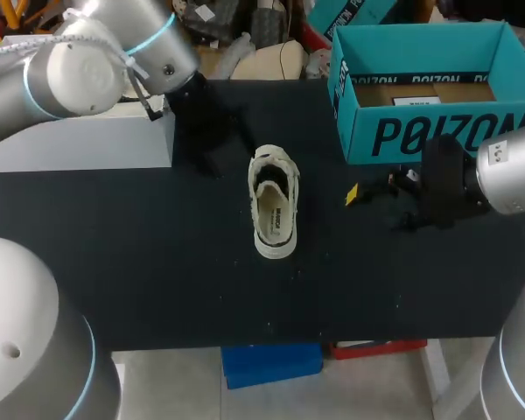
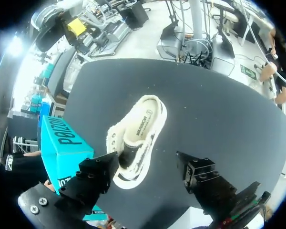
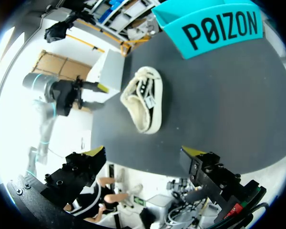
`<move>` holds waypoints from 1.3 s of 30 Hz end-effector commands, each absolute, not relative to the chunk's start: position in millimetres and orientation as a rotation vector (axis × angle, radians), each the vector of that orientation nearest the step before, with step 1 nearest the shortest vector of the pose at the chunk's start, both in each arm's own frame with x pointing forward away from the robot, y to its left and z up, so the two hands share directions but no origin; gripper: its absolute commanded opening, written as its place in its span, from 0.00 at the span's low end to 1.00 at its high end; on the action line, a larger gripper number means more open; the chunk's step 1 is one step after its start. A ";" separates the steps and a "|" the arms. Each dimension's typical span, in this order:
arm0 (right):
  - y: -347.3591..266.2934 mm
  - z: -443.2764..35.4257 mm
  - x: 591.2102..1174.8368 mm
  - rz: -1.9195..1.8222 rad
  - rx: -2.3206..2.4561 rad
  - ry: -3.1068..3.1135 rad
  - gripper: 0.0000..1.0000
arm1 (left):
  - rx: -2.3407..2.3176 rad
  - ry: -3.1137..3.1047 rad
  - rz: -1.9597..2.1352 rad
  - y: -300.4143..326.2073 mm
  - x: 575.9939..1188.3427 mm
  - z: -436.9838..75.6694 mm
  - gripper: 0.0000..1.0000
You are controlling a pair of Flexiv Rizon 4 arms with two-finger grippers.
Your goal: Take the shoe out of the shoebox, open the shoe tongue, remove and reinsert the insole, then place the shoe into the shoebox
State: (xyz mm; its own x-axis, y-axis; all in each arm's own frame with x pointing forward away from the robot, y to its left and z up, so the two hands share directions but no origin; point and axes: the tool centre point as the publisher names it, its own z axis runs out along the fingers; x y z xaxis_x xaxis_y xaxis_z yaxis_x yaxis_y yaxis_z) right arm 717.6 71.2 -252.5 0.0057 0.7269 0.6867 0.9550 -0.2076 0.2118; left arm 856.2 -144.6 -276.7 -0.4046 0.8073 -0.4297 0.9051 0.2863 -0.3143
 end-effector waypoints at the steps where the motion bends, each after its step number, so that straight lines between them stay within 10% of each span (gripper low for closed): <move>1: 72.0 -252.5 717.6 -1.016 -1.975 -1.739 1.00 | 1.406 2.265 -0.850 -130.1 840.8 -279.9 1.00; 39: 72.0 -252.5 717.6 -1.016 -1.975 -1.739 1.00 | -0.056 2.815 -1.289 -49.5 847.9 -275.6 1.00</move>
State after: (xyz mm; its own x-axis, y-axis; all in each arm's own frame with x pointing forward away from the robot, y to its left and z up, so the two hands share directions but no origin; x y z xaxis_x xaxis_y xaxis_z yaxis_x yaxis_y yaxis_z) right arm 717.6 71.2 -252.5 0.0057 0.7269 0.6867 0.9550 -0.2076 0.2118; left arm 850.4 -56.6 -271.1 -0.9818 0.1035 -0.1593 0.1837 0.7314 -0.6567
